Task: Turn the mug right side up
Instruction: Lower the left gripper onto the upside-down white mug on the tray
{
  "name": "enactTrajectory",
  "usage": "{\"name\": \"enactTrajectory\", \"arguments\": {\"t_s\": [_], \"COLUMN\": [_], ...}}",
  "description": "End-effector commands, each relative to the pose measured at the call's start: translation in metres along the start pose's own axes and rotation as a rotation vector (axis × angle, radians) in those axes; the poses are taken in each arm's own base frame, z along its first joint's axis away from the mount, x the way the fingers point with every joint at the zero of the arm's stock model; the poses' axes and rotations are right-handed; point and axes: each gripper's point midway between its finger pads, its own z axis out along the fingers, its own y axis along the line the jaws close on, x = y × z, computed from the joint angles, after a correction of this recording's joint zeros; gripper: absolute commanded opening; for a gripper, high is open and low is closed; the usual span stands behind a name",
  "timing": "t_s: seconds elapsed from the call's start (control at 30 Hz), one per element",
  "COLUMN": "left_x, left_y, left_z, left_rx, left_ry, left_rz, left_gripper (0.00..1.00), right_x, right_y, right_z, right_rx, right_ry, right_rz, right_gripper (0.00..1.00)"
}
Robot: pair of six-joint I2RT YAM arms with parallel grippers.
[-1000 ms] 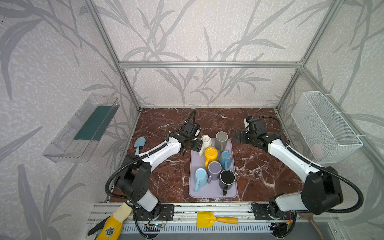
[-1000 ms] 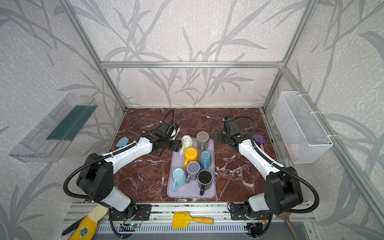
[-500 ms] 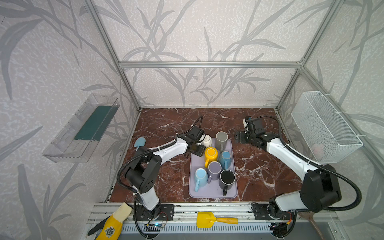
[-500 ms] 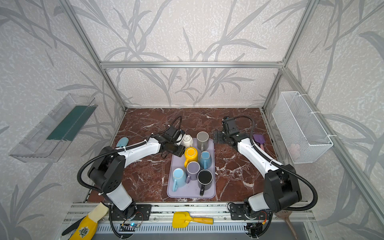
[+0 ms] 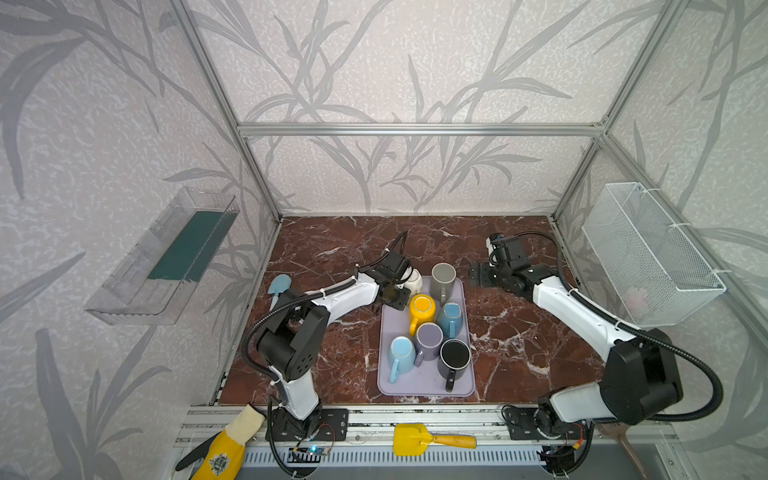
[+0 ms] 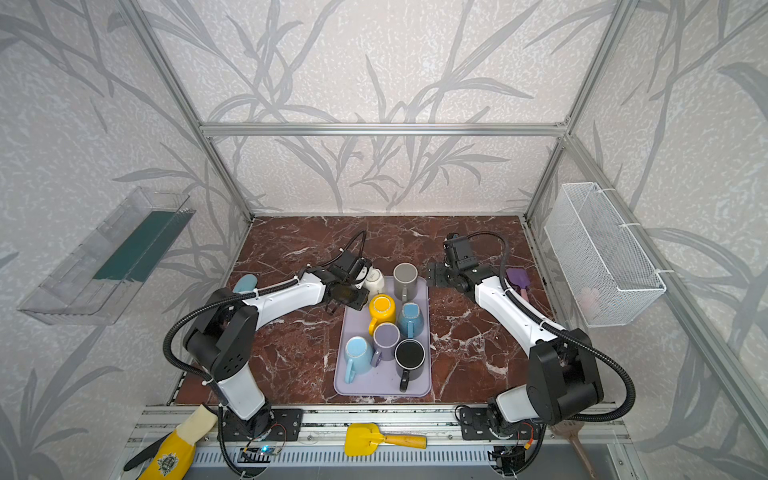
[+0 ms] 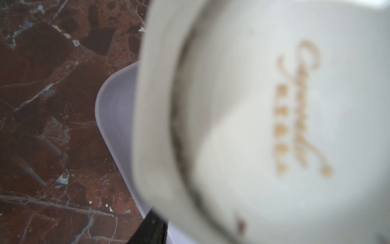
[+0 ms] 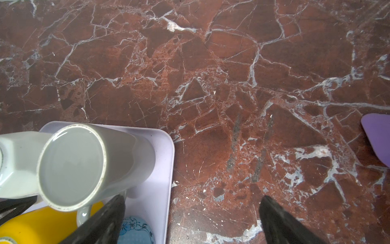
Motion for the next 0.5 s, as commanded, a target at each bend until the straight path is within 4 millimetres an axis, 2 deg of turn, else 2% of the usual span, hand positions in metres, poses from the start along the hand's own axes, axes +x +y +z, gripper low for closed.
{"name": "enactTrajectory", "arguments": {"t_s": [0.0, 0.2, 0.37, 0.47], "left_x": [-0.0099, -0.0119, -0.0127, -0.0137], "left_y": [-0.0021, -0.0044, -0.0024, 0.0003], "left_z": [-0.0003, 0.004, 0.0025, 0.0003], "left_rx": [-0.007, -0.009, -0.024, -0.04], "left_ry": [-0.012, -0.004, -0.009, -0.017], "left_rz": [0.017, 0.02, 0.018, 0.013], "left_gripper": [0.39, 0.28, 0.09, 0.02], "right_x": [-0.0046, -0.0023, -0.0004, 0.0006], "right_y": [0.0027, 0.0035, 0.004, 0.0045], "right_z": [-0.0019, -0.0016, -0.0019, -0.0023], "right_rx": [0.008, 0.012, 0.014, 0.011], "right_ry": [0.001, 0.005, 0.008, 0.005], "right_rz": [-0.01, -0.016, -0.02, -0.021], "right_gripper": [0.99, 0.98, 0.97, 0.97]}}
